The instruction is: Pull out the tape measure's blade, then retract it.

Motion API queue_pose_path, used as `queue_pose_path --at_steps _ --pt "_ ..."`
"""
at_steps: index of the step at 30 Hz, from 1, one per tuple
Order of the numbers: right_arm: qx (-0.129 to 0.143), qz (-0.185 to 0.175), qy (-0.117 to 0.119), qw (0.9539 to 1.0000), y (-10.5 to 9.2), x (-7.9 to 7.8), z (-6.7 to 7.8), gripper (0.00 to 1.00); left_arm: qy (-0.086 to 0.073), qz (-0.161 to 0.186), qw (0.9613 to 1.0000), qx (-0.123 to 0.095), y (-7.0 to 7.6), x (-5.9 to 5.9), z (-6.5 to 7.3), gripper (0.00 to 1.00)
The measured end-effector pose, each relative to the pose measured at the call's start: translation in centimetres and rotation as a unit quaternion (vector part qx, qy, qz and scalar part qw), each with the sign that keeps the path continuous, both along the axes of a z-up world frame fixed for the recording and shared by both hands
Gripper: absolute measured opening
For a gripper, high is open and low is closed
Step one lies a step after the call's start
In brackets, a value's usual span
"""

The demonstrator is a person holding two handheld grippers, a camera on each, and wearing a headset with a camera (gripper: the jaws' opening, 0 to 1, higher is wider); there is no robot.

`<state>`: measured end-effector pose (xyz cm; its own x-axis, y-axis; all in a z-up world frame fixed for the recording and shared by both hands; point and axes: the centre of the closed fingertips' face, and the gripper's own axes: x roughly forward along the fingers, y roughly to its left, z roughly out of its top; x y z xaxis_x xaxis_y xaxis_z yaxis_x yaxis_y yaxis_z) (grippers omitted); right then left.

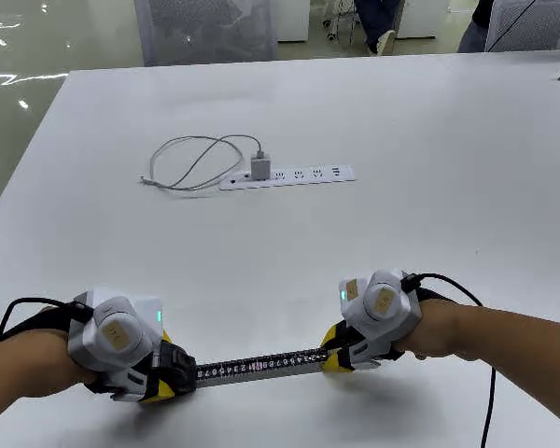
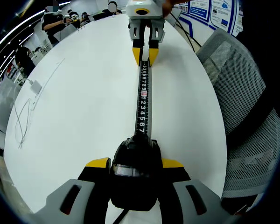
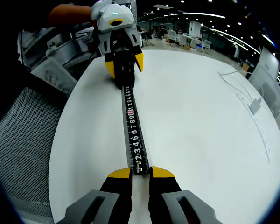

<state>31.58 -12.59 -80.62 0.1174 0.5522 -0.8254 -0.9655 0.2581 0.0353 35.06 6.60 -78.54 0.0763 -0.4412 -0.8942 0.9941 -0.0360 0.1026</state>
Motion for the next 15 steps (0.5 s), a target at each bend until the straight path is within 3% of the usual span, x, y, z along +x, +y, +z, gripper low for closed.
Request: queue_pose_path --at_steps 15 --pt "-0.004 -0.002 0.001 1.0 -0.56 -0.15 0.06 0.09 -0.001 0.0 1.0 -0.001 0.01 0.02 0.0 0.35"
